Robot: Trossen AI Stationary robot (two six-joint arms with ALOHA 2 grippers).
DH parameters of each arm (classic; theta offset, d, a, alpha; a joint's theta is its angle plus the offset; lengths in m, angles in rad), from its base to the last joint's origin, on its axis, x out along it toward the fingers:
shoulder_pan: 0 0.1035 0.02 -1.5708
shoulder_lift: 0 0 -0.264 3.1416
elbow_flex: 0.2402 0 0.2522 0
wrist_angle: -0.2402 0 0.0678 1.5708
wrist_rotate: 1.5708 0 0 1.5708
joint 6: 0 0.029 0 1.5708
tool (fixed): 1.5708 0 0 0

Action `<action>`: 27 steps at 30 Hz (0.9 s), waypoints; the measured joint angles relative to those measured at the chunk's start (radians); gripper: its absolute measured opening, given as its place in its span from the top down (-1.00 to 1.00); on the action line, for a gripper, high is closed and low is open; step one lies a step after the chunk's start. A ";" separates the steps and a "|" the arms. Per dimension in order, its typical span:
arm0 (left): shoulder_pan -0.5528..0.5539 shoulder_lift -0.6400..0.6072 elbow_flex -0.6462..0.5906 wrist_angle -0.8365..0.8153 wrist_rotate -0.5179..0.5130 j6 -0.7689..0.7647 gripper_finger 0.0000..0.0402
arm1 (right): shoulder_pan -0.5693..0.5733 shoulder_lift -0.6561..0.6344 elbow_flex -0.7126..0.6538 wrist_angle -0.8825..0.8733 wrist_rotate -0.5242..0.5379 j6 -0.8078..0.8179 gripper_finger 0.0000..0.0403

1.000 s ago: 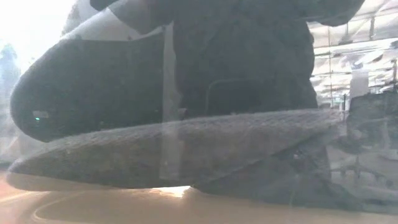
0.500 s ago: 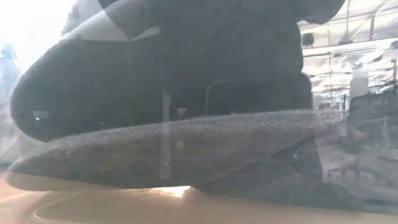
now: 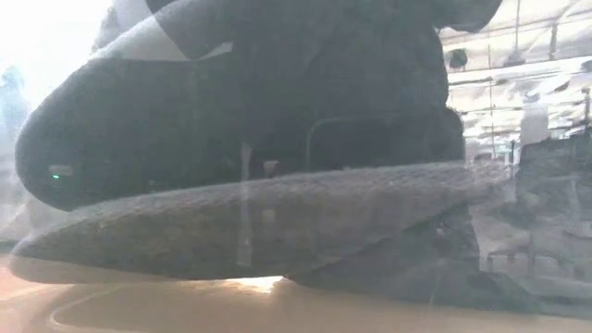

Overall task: Pick & Place hat
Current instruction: Put the top black cap into the top transparent bin

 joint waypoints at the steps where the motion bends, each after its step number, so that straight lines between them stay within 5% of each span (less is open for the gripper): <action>1: 0.000 -0.004 0.000 -0.001 0.000 0.003 0.97 | 0.000 0.013 0.030 -0.022 -0.001 -0.013 0.21; 8: -0.001 -0.015 -0.009 -0.010 -0.027 0.022 0.93 | -0.002 0.068 0.179 -0.133 -0.031 -0.090 0.90; 18: 0.000 -0.019 -0.008 0.009 -0.072 0.014 0.89 | -0.001 0.045 0.192 -0.176 -0.014 -0.092 0.95; 27: 0.002 -0.063 0.000 -0.099 -0.236 0.023 0.51 | -0.006 -0.011 0.191 -0.325 0.045 -0.088 0.95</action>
